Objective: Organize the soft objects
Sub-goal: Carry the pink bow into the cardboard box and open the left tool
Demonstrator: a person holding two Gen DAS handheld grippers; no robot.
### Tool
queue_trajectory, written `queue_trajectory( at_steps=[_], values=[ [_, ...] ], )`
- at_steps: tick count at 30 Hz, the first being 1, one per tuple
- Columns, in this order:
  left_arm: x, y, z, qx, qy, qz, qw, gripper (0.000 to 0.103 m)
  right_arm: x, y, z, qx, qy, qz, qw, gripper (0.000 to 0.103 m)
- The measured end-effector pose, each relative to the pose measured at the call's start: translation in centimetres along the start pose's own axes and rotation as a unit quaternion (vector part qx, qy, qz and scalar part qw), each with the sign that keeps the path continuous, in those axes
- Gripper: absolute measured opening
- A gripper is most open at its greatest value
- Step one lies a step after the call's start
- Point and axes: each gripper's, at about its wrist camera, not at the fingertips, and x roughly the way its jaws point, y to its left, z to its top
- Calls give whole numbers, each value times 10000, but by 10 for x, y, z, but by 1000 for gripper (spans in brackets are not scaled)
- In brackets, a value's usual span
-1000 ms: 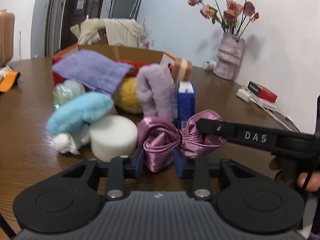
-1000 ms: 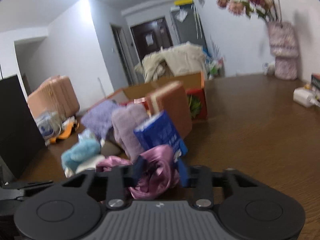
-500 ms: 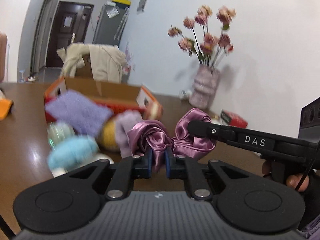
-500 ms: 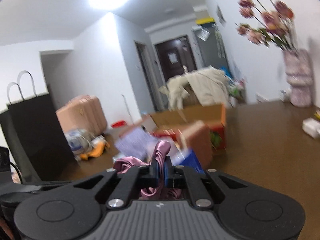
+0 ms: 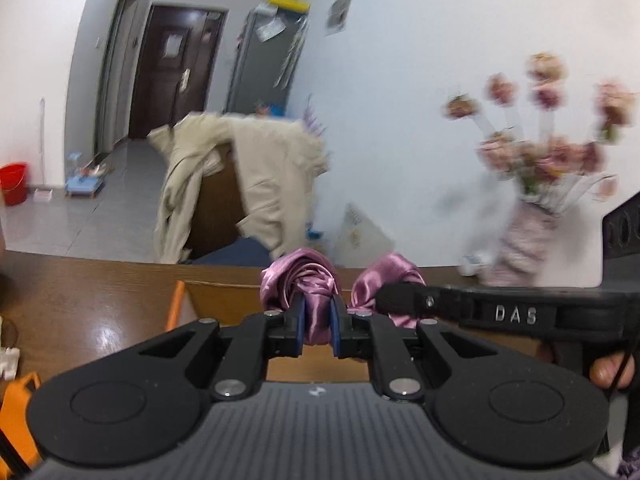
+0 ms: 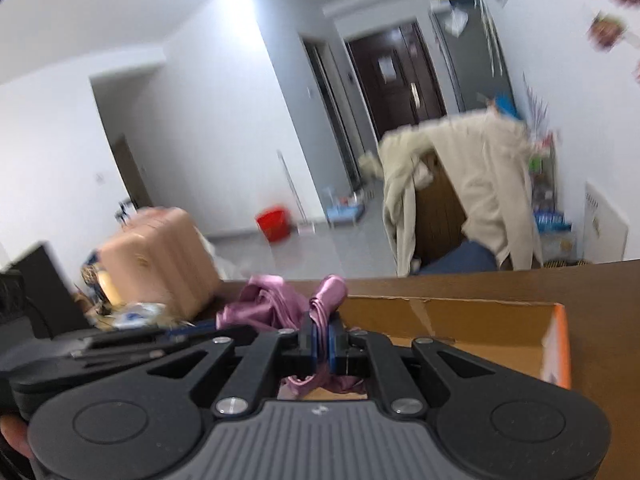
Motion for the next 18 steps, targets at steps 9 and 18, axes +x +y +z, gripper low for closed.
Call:
queue_trajectory(
  at_steps=[9, 18],
  values=[
    [121, 70, -19, -165, 965, 785, 9921, 31, 145, -32, -14, 319, 1100, -764, 9905, 16],
    [94, 71, -31, -639, 849, 1080, 9885, 64, 119, -25, -13, -84, 838, -1223, 9889, 46]
  ],
)
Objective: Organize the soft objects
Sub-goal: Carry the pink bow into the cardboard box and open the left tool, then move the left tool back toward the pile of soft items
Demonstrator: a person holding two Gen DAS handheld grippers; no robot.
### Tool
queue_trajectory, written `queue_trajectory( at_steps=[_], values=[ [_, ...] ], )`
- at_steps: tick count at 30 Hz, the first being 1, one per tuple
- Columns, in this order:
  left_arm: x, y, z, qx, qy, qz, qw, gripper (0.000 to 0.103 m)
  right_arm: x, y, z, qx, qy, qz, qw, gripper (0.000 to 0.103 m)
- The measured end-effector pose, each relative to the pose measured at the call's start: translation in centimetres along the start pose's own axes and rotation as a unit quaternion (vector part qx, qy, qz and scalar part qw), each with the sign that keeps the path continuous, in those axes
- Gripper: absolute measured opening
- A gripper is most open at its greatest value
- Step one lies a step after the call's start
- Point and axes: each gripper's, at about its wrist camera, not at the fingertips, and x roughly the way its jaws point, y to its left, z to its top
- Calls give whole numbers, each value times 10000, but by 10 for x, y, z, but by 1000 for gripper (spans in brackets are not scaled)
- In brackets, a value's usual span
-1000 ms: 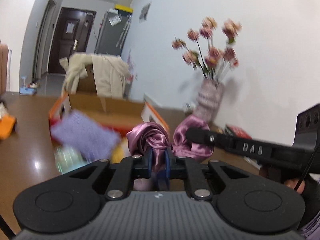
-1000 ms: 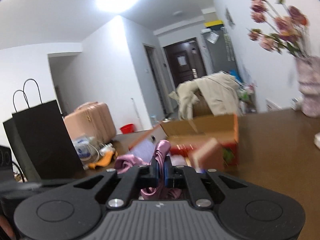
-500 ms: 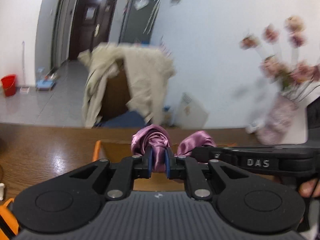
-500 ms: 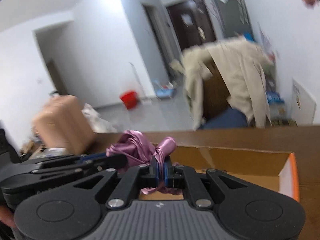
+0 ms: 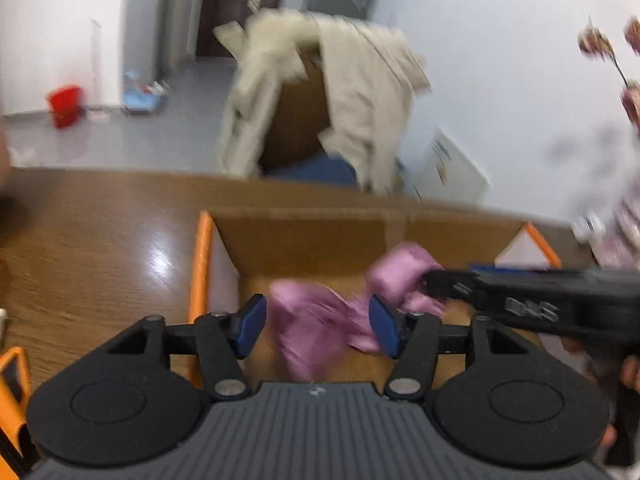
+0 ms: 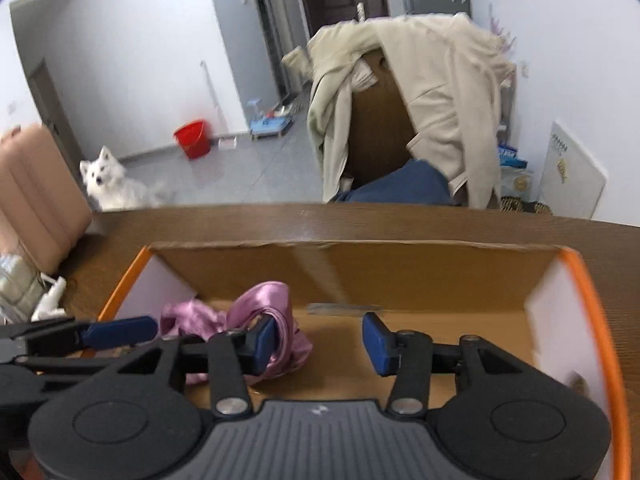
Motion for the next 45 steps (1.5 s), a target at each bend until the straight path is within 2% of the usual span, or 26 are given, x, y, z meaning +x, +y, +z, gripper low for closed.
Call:
queue_trajectory(
  at_steps=[1, 4, 6, 8, 11, 15, 20, 25, 28, 32, 33, 35, 38, 41, 45],
  values=[
    [-8, 1, 1, -104, -186, 40, 9998, 70, -10, -2, 2, -4, -115, -33, 9999, 46],
    [-42, -6, 6, -163, -323, -41, 9993, 72, -59, -7, 9, -72, -483, -27, 9988, 53],
    [-73, -16, 12, -31, -539, -68, 9985, 73, -97, -9, 12, -123, -741, -52, 9972, 62],
    [-111, -29, 16, 124, -760, 48, 9970, 80, -136, -13, 15, -154, -956, -122, 9952, 66],
    [-167, -44, 16, 371, -982, 22, 9945, 84, -193, -19, 11, -117, -1178, -193, 9928, 72],
    [-231, -65, -1, 705, -1262, 41, 9895, 92, -260, -19, -17, -291, -1469, -202, 9885, 80],
    [-304, -80, -57, 953, -1667, -89, 9814, 100, -328, -13, -82, -418, -1876, 5, 9814, 86],
    [-348, -79, -131, 1093, -2075, -167, 9720, 103, -363, -11, -168, -467, -2077, 265, 9767, 88],
    [-356, -74, -176, 972, -1902, 93, 9769, 103, -372, -9, -223, -631, -2113, 335, 9748, 89],
    [-380, -58, -239, 600, -2045, -118, 9770, 103, -384, 1, -300, -755, -2201, 119, 9725, 89],
    [-382, -58, -253, 695, -2008, -166, 9770, 103, -385, 4, -316, -784, -2209, 33, 9721, 90],
    [-381, -56, -272, 806, -1905, -15, 9784, 103, -383, 7, -343, -687, -2140, -100, 9744, 90],
    [-373, -56, -287, 924, -1651, 52, 9819, 103, -372, 7, -361, -362, -1884, -80, 9814, 90],
    [-364, -53, -290, 933, -1555, 78, 9834, 103, -358, 12, -363, -418, -1686, -134, 9847, 90],
    [-343, -45, -294, 815, -1350, 102, 9874, 103, -347, 13, -362, -315, -1775, -121, 9835, 90]
  ],
)
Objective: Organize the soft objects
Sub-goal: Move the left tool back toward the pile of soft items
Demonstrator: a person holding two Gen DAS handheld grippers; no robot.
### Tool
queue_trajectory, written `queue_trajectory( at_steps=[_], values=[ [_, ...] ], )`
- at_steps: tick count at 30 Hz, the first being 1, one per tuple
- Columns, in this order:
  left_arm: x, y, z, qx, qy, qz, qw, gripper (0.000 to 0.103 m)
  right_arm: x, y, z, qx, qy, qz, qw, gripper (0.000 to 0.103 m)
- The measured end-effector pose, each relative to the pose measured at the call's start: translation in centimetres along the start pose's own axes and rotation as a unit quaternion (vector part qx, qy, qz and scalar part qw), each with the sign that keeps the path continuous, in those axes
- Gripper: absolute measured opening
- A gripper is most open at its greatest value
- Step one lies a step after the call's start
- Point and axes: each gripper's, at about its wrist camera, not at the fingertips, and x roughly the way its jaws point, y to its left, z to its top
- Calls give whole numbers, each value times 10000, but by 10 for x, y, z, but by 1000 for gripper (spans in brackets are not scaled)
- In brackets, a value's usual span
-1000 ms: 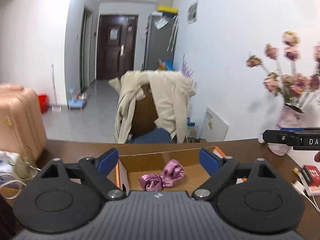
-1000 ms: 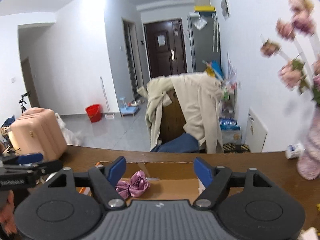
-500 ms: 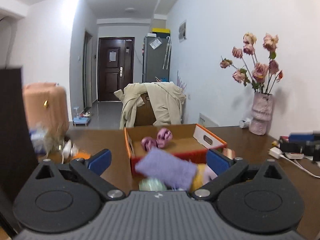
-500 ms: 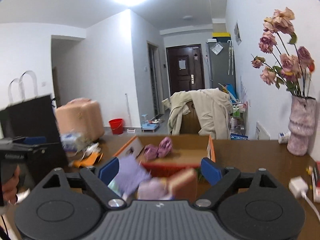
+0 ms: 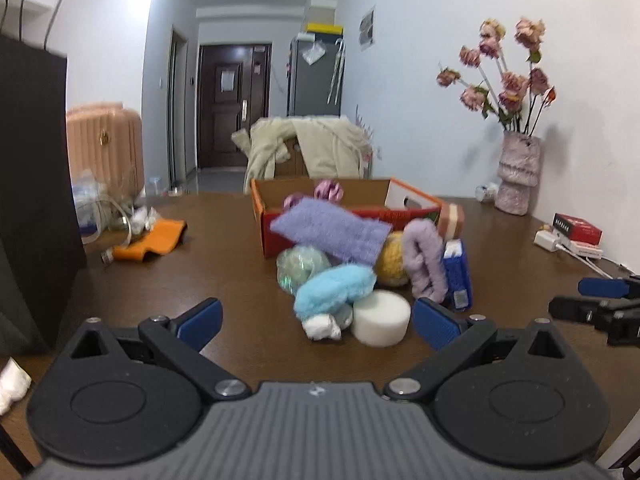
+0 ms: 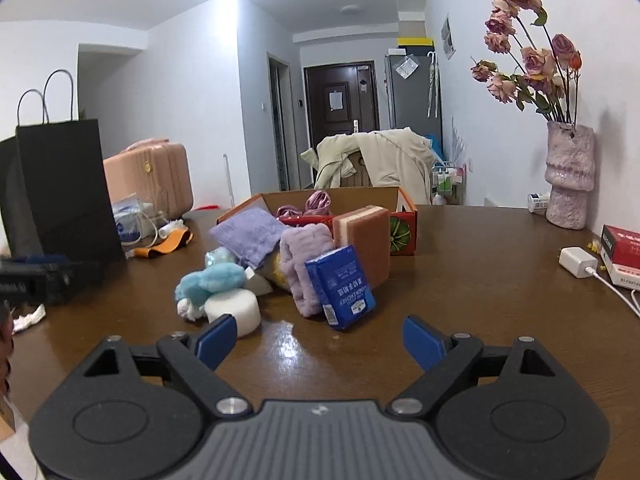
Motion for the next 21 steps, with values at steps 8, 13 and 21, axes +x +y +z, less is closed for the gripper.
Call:
queue_trajectory(
  at_steps=[8, 13, 21],
  values=[
    [52, 4, 2, -136, 353, -126, 9992, 103, 50, -14, 21, 189, 97, -145, 9997, 87],
    [82, -14, 27, 26, 395, -338, 9986, 103, 94, -24, 67, 177, -85, -77, 9998, 83],
    [131, -57, 75, 438, 366, -629, 9964, 103, 181, -57, 96, 272, 331, -46, 9991, 60]
  ],
)
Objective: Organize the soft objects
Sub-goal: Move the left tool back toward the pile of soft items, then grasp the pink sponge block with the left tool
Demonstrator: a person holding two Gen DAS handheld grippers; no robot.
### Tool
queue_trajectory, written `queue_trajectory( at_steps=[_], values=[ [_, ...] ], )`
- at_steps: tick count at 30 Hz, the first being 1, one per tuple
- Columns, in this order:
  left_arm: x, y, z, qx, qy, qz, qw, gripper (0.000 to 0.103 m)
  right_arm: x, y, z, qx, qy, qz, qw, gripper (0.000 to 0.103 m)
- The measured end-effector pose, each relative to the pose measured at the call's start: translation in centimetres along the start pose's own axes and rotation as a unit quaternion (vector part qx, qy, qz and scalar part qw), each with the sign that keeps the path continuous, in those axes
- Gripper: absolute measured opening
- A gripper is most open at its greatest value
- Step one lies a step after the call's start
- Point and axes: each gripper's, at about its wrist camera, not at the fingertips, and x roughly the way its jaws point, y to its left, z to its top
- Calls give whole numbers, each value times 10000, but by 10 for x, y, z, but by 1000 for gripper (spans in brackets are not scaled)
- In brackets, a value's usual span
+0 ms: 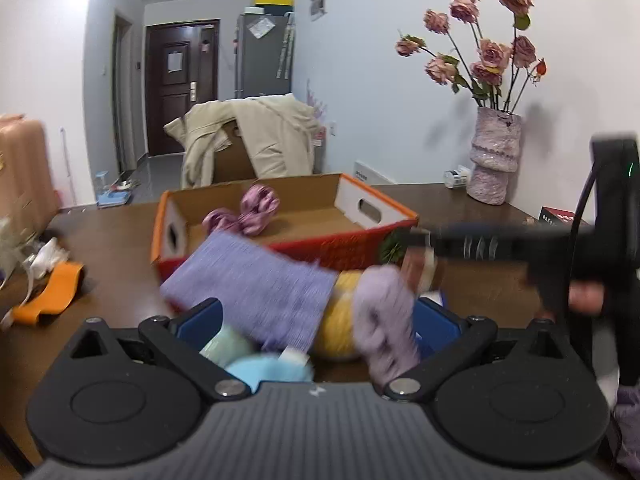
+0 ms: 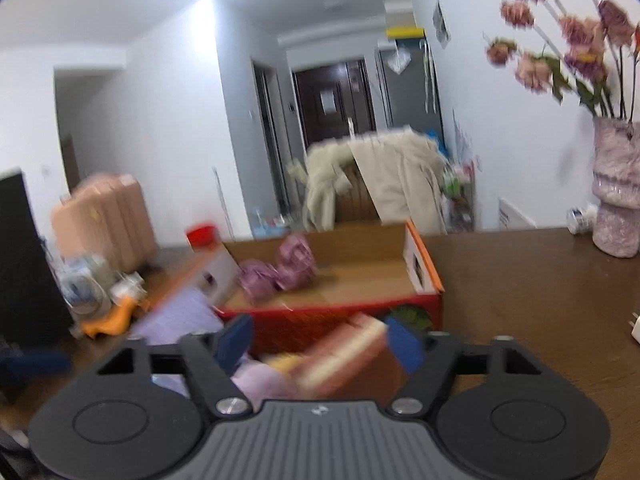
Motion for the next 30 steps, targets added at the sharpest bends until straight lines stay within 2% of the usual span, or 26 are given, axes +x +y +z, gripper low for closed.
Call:
queue_trajectory(
  at_steps=[3, 5, 7, 10, 12, 14, 16, 18, 20, 22, 25, 26, 28, 30],
  values=[
    [20, -12, 15, 249, 54, -134, 9996, 103, -19, -44, -14, 408, -200, 81, 9989, 60],
    [32, -19, 24, 341, 68, -329, 9989, 103, -29, -68, -20, 563, -182, -191, 9981, 60],
    [48, -27, 38, 155, 93, -708, 9973, 103, -26, -89, -27, 618, 31, -394, 9973, 60],
    [80, -48, 55, -98, 378, -1301, 9907, 98, -18, -114, -35, 1023, 205, -317, 9940, 56],
    [107, -68, 59, 11, 564, -1312, 9897, 87, -14, -124, -34, 1261, 274, -311, 9912, 53],
    [133, -85, 60, 265, 842, -1170, 9892, 67, -16, -130, -36, 1546, 273, -202, 9874, 52],
    [162, -92, 60, 200, 1181, -1238, 9850, 67, -20, -130, -41, 1764, 272, -73, 9839, 50],
    [186, -92, 58, 10, 1565, -1157, 9809, 64, -33, -125, -49, 1816, 141, -134, 9832, 49],
    [201, -89, 56, -177, 1825, -1276, 9747, 62, -44, -122, -55, 1942, 87, 1, 9809, 49],
    [206, -87, 54, -314, 1938, -1452, 9697, 62, -41, -120, -62, 2074, 309, 332, 9772, 49],
    [211, -85, 54, -560, 2067, -1704, 9618, 60, -22, -124, -64, 2156, 594, 478, 9735, 47],
    [212, -85, 53, -603, 2174, -1734, 9587, 54, -16, -128, -60, 2233, 608, 536, 9714, 46],
    [208, -84, 49, -672, 2244, -1605, 9588, 53, -6, -137, -52, 2365, 621, 526, 9682, 47],
    [200, -79, 47, -874, 2362, -1740, 9520, 53, 1, -152, -46, 2585, 510, 514, 9633, 46]
  ],
)
